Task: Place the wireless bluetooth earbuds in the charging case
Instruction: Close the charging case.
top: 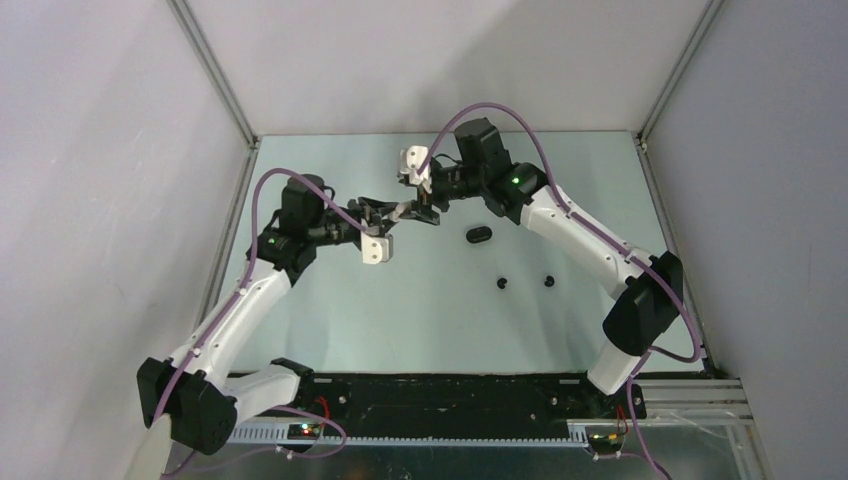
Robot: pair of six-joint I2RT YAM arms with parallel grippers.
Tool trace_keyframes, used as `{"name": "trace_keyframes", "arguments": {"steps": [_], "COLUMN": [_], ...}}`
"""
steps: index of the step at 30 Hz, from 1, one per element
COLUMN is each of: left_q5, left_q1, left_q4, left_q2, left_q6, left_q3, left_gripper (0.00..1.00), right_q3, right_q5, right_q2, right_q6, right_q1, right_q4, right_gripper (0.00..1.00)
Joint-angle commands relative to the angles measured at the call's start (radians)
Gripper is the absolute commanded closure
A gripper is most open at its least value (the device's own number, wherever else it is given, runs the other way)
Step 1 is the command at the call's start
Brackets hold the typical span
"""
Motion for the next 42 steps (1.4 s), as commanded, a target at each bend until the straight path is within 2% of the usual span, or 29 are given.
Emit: {"name": "trace_keyframes", "arguments": {"steps": [1, 8, 19, 24, 28, 34, 42], "left_q5": [0.026, 0.02, 0.025, 0.017, 0.017, -0.02, -0.118], "left_q1": [-0.018, -0.007, 0.005, 0.011, 0.018, 0.027, 0.079], "left_q4": [-0.03, -0.031, -0.03, -0.03, -0.02, 0.056, 0.271], "left_q2": [-0.016, 0.04, 0.064, 0.08, 0.11, 0.151, 0.196], "left_q6": [-0.015, -0.273, -0.354, -0.402, -0.498, -0.703, -1.121], "left_q3": [-0.002, 0.1, 0.128, 0.146, 0.183, 0.22, 0.211], "left_gripper": [1.0, 1.0, 1.0, 1.0, 1.0, 1.0, 1.0], "right_q3": [0.04, 0.007, 0.064, 0.131, 0.13, 0.161, 0.123], "right_q5": [0.038, 0.045, -0.006, -0.093, -0.1, -0.086, -0.03], "right_q2": [-0.022, -0.031, -0.024, -0.014, -0.001, 0.045, 0.009], "right_q6": [-0.024, -0.078, -0.068, -0.105, -0.159, -0.145, -0.14], "right_q1": [-0.002, 0.011, -0.023, -0.064, -0.066, -0.046, -0.034], "right_q4": [0.083, 0.043, -0.037, -0.216, -0.31, -0.334, -0.295], "right_gripper": [0.28, 0.25, 0.21, 0.2, 0.2, 0.21, 0.21]}}
